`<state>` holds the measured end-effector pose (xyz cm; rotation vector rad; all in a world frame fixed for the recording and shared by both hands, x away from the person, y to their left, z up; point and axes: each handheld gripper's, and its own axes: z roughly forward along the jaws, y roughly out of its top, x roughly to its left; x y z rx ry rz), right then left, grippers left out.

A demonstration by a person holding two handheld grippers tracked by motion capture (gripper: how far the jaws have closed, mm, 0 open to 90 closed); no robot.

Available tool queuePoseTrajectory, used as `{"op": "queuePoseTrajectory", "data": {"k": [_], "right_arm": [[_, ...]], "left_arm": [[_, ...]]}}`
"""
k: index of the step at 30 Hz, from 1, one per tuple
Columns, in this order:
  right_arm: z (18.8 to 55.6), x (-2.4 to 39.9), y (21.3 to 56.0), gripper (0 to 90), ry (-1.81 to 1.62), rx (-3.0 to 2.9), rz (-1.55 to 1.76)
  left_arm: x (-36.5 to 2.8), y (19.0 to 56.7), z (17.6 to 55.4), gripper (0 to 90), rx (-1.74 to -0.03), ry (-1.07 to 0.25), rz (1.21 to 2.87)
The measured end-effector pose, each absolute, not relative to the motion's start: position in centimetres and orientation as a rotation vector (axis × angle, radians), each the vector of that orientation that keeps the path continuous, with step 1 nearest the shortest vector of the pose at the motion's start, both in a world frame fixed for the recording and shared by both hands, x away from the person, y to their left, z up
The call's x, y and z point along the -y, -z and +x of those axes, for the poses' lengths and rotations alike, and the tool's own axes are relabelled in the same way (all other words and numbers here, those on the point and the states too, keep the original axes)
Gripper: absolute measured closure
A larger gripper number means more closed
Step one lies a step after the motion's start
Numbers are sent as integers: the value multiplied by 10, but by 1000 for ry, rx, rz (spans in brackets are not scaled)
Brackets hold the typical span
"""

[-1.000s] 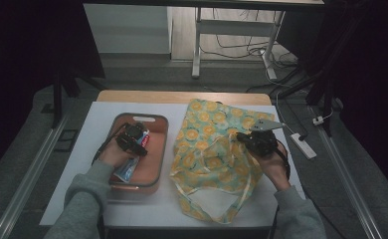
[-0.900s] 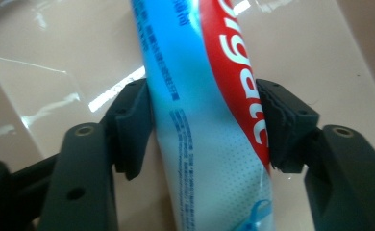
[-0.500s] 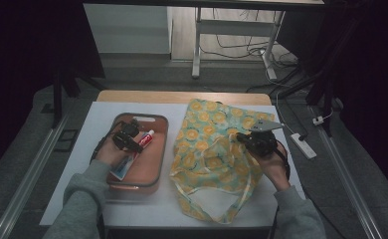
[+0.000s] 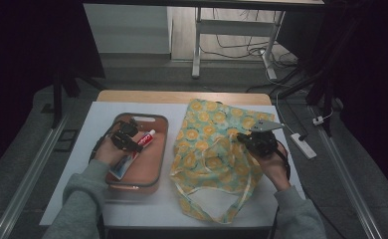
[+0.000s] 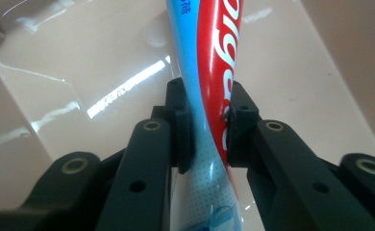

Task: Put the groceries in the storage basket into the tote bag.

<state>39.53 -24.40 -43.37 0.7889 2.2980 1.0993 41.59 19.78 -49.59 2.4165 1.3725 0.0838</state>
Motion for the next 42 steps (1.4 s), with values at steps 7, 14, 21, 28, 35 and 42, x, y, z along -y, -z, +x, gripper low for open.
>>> {"op": "queuePoseTrajectory", "data": {"k": [7,14,21,28,35,42], "right_arm": [[395,244,434,900,-1098,-2297,795],[395,244,434,900,-1097,-2298,792],[395,244,435,900,-1096,-2298,795],[395,244,434,900,-1094,-2297,791],[396,244,434,900,-1099,-2299,790],[400,242,434,900,-1112,-2300,783]], "left_arm": [[-203,485,413,755,-1333,-75,2345],[-209,470,406,757,-1256,-47,2252],[-213,462,402,757,-1215,-37,2197],[-213,453,398,758,-1174,-45,2146],[-208,444,392,757,-1138,-74,2143],[-201,424,377,756,-1062,-98,2134]]}}
